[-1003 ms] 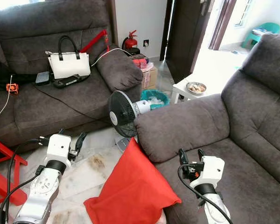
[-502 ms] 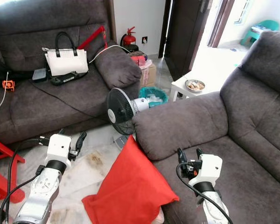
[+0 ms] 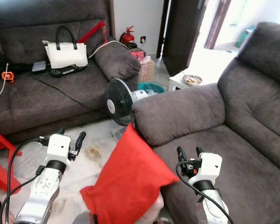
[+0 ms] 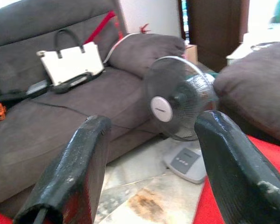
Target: Move the pillow to the sofa from floor
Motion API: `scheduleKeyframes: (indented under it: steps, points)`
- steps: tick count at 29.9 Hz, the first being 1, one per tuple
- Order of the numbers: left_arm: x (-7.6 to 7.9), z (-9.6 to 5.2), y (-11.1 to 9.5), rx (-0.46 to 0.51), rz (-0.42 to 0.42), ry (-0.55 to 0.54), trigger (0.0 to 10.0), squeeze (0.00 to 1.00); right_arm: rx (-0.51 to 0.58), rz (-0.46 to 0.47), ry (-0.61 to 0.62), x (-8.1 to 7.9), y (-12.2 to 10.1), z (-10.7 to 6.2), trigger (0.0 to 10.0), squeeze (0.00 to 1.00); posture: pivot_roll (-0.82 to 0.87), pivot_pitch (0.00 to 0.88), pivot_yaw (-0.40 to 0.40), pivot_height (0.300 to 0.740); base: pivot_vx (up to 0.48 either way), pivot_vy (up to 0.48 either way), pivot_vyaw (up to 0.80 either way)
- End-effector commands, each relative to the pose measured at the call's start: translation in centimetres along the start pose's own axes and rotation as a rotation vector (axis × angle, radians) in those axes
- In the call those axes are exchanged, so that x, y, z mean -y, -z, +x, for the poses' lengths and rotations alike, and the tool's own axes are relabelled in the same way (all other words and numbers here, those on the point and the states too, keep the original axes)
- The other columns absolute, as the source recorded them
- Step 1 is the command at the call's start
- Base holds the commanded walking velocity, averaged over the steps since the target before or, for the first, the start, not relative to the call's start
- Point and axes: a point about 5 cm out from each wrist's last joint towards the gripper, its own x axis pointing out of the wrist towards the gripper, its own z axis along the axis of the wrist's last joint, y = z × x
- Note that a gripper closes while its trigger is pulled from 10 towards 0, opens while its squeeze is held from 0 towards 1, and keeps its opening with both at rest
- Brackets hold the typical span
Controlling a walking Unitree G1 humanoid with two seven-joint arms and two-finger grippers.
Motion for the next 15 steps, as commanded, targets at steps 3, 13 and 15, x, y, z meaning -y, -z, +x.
scheduleKeyframes:
  steps: [3, 13, 15]
  points:
    - [0.11, 0.12, -0.01, -0.003, -0.005, -0.005, 10.0, 0.0, 0.01, -0.012, 0.004, 0.37, -0.44, 0.3, 10.0, 0.0, 0.07, 0.0, -0.057, 0.636, 0.0, 0.0, 0.0]
    - [0.03, 0.01, 0.13, -0.009, -0.004, -0.008, 10.0, 0.0, 0.011, -0.047, -0.017, 0.05, -0.5, 0.29, 10.0, 0.0, 0.07, 0.0, -0.057, 0.636, 0.0, 0.0, 0.0]
    - [0.04, 0.0, 0.15, -0.01, -0.003, -0.008, 10.0, 0.0, 0.01, -0.06, -0.021, -0.01, -0.49, 0.3, 10.0, 0.0, 0.07, 0.0, -0.058, 0.636, 0.0, 0.0, 0.4]
